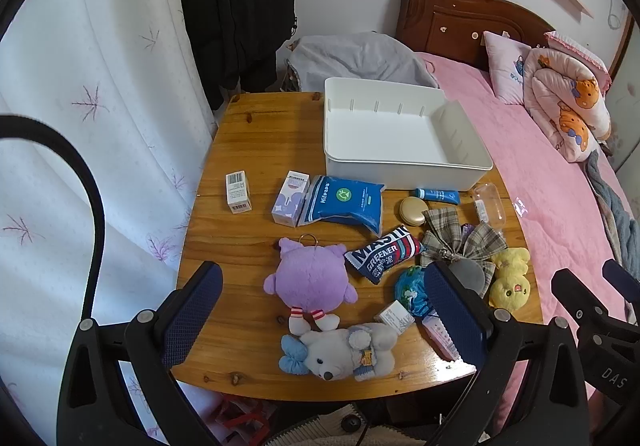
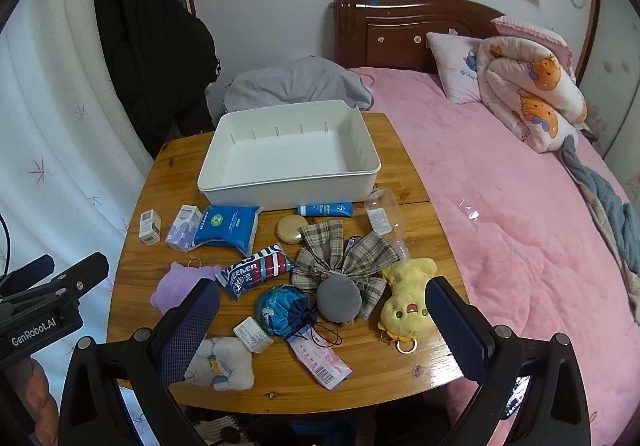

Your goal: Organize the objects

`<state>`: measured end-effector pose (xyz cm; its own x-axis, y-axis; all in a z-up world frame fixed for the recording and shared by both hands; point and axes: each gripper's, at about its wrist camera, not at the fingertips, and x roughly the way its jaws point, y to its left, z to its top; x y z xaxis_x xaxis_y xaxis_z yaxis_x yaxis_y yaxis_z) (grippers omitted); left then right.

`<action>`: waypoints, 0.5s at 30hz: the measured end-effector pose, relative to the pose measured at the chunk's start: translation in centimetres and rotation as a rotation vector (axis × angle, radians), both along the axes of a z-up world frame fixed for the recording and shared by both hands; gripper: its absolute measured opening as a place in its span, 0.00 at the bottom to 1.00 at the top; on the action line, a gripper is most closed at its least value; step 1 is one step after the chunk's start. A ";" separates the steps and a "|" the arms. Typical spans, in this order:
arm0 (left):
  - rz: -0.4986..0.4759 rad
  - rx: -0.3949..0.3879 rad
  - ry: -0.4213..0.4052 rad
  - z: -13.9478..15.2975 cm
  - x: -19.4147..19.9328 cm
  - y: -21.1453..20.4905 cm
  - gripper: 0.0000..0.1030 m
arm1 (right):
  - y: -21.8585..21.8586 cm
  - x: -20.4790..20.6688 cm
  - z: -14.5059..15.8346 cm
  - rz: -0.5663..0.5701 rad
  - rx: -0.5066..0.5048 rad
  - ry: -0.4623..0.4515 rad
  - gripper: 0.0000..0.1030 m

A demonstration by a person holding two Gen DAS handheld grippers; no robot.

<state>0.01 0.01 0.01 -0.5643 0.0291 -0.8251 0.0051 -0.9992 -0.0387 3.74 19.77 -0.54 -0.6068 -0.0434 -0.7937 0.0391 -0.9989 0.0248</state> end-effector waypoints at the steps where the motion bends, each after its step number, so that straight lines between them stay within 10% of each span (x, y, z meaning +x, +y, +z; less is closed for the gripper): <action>1: 0.000 -0.001 -0.001 0.0 0.0 0.0 0.98 | 0.1 0.1 0.0 0.002 -0.002 0.000 1.00; 15: 0.000 -0.004 -0.003 -1.2 0.3 0.3 0.98 | -0.1 -0.1 0.0 0.010 -0.008 -0.009 1.00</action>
<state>0.34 0.35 -1.14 -0.5620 0.0260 -0.8267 0.0054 -0.9994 -0.0352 3.68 19.63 -0.53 -0.5989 -0.0559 -0.7989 0.0484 -0.9983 0.0336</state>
